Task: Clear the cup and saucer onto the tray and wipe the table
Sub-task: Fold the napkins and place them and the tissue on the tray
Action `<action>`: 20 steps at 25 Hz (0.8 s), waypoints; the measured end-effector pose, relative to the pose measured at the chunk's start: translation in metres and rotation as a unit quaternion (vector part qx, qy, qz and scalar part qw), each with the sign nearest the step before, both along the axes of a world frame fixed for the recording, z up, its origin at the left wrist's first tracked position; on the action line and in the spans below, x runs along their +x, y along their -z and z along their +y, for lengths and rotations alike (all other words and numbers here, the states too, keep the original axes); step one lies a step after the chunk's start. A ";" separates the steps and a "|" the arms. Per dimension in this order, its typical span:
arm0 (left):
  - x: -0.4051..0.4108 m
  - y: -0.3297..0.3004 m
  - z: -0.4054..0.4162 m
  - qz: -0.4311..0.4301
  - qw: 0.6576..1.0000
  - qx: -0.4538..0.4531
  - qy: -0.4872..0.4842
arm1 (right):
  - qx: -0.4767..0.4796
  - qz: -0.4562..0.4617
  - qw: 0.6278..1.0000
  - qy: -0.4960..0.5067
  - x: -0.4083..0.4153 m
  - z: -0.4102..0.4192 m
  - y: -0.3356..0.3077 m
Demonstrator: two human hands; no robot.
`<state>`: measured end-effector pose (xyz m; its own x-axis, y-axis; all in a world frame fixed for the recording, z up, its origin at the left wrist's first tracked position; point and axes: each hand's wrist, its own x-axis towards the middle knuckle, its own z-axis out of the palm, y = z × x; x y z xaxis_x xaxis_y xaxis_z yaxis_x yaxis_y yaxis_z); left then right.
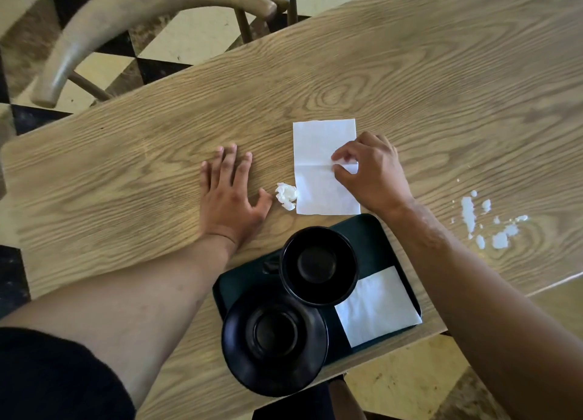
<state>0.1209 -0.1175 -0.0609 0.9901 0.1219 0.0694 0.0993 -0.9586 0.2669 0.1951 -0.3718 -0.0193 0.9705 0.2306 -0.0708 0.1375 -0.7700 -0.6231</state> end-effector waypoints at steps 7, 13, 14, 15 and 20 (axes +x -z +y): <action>0.000 0.001 0.000 0.001 1.000 0.007 0.004 | 0.004 -0.014 1.000 -0.006 0.000 -0.004 0.005; 0.001 0.002 0.001 0.005 1.000 0.008 0.003 | 0.099 -0.028 0.994 0.029 0.000 -0.009 -0.007; 0.001 0.002 0.001 0.006 1.000 0.007 0.002 | 0.138 -0.008 0.989 0.052 0.001 -0.011 -0.011; 0.001 0.003 0.001 0.005 1.000 0.006 0.002 | 0.179 0.024 0.981 0.077 0.002 -0.013 -0.014; 0.000 0.004 0.001 0.000 1.000 0.004 0.004 | 0.345 0.120 0.916 0.168 0.012 -0.018 -0.022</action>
<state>0.1213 -0.1165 -0.0647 0.9909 0.1138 0.0713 0.0917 -0.9613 0.2598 0.2072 -0.3896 0.0026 0.9704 -0.0069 -0.2412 -0.2394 -0.1550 -0.9585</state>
